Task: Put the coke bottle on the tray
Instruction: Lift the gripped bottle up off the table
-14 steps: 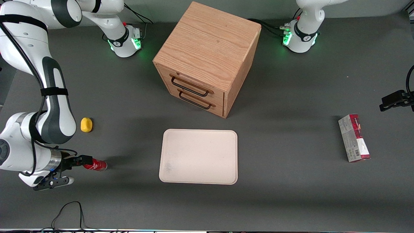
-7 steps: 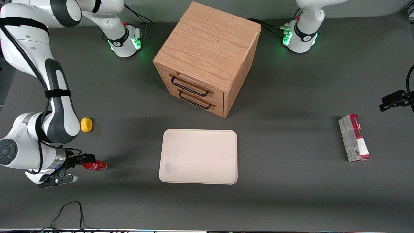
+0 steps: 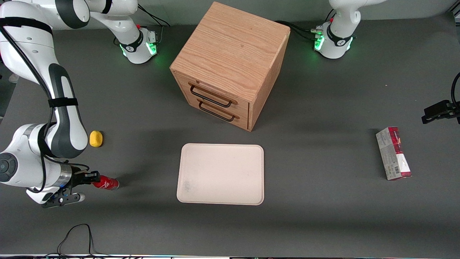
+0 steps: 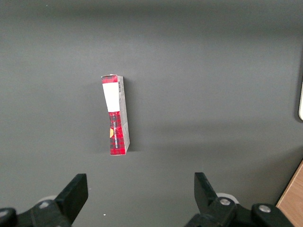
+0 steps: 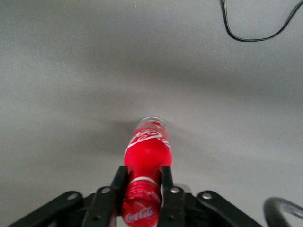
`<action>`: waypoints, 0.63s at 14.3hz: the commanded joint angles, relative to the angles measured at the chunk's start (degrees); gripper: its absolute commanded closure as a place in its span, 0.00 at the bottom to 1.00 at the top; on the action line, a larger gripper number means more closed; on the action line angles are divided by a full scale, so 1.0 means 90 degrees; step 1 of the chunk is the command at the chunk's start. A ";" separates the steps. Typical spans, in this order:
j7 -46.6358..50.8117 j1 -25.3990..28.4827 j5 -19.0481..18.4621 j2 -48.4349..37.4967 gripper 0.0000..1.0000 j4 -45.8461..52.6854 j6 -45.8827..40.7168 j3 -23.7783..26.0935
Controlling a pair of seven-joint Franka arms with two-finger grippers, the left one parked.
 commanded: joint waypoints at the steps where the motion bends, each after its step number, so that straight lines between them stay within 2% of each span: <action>1: 0.0051 0.0023 -0.0001 -0.0342 1.00 -0.0143 0.0023 -0.0029; 4: 0.0051 0.0043 -0.0040 -0.0713 1.00 0.0147 -0.0618 -0.0019; 9: -0.0143 0.0013 -0.0021 -0.0909 1.00 0.1993 -0.3371 0.0010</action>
